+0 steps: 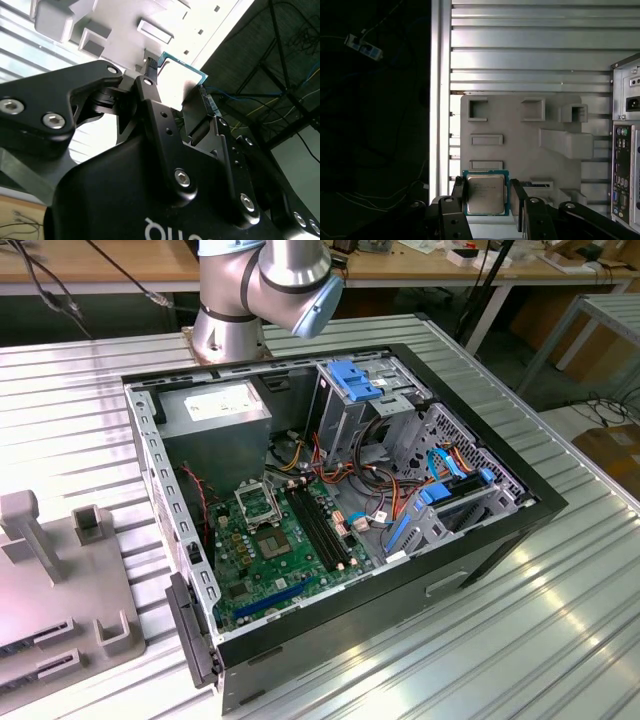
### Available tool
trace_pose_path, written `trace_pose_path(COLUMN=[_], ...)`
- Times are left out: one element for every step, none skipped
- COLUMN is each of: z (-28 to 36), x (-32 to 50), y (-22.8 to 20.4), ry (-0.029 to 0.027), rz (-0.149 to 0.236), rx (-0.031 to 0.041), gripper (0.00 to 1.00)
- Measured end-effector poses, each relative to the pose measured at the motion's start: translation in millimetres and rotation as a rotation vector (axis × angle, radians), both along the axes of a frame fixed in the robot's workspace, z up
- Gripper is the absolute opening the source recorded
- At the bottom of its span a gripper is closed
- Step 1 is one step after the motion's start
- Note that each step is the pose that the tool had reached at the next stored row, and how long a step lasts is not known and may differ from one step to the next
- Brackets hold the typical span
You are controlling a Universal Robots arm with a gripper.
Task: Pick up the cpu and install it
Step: 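Pick up the cpu and move it towards the insertion slot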
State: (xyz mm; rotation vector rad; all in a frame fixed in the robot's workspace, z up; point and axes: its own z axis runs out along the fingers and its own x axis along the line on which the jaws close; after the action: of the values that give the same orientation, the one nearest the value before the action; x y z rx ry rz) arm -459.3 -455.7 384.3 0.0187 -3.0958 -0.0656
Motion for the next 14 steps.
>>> trace_pose_path(z=[0.8,1.6,2.8,3.6,5.3,6.3,6.5,6.5,6.5,6.5,6.6,6.6,6.6,6.6], x=[0.0,0.0,0.0,0.0,0.0,0.1,0.1,0.1,0.1,0.1,0.1,0.2,0.4,0.9], y=[0.0,0.0,0.0,0.0,0.0,0.0,0.0,0.0,0.0,0.0,0.0,0.0,0.0,0.0], ry=[0.0001,0.0002,0.0003,0.0004,0.0006,0.0008,0.0009,0.0009,0.0009,0.0009,0.001,0.001,0.0011,0.001], rz=[0.0,0.0,0.0,0.0,0.0,0.0,0.0,0.0,0.0,0.0,0.0,0.0,0.0,0.0], rx=[0.0,0.0,0.0,0.0,0.0,0.0,0.0,0.0003,0.0003,0.0003,0.0003,0.0002,0.0002,0.0003], gripper=[0.46,0.46,0.46,0.46,0.46,0.46,0.46,0.46,0.46,0.46,0.46,0.46,0.46,0.46])
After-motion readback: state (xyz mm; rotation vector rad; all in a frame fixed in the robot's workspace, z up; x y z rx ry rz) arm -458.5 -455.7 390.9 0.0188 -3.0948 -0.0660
